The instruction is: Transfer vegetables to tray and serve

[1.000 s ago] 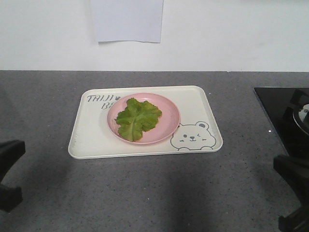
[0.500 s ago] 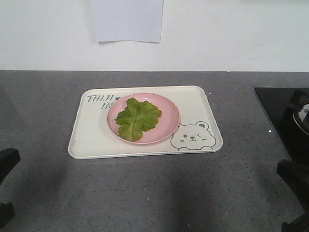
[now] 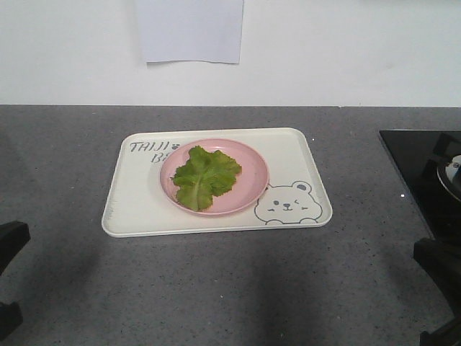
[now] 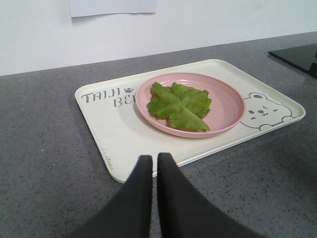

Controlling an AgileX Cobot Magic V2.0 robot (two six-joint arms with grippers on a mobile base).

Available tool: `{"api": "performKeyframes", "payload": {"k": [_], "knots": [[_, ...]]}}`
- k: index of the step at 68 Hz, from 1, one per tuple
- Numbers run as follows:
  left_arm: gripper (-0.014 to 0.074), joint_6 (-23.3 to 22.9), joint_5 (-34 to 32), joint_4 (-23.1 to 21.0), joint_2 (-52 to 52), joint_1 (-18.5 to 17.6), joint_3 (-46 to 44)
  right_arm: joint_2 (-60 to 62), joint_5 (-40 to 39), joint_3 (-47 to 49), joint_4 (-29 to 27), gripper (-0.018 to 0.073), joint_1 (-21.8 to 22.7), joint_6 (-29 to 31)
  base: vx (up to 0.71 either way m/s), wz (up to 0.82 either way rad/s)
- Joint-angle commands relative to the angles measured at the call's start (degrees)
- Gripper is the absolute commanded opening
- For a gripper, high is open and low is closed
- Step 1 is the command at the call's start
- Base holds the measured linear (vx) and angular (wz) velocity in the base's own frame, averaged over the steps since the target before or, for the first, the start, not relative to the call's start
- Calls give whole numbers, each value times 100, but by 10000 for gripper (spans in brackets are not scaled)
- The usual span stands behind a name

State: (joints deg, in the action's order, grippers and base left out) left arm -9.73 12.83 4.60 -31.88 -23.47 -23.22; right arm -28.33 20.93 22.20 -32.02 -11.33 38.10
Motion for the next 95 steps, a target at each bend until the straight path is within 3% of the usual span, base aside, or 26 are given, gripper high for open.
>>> {"api": "performKeyframes", "payload": {"k": [1, 15, 34, 40, 53, 65, 95], "knots": [[-6, -39, -398, 19, -5, -28, -164, -18, -347, 139, -84, -6, 5, 30, 0, 0], [-6, -39, -657, 336, 34, 227, 33, -18, -346, 139, -84, -6, 5, 30, 0, 0], [-6, -214, -3103, 292, 1055, 1131, 2113, -18, -325, 139, -84, -6, 5, 30, 0, 0], [-6, -214, -3423, 292, 1532, 1345, 2629, -18, -325, 139, -84, -6, 5, 30, 0, 0], [-6, -206, -1854, 298, 2473, 1895, 2593, -18, -325, 139, -84, -6, 5, 30, 0, 0], [-6, -199, -1017, 302, 3298, 2252, 2593, -18, -325, 139, -84, -6, 5, 30, 0, 0], [-6, -157, -1042, 344, 3336, 2314, 2593, -19, -246, 139, -84, -6, 5, 30, 0, 0]]}}
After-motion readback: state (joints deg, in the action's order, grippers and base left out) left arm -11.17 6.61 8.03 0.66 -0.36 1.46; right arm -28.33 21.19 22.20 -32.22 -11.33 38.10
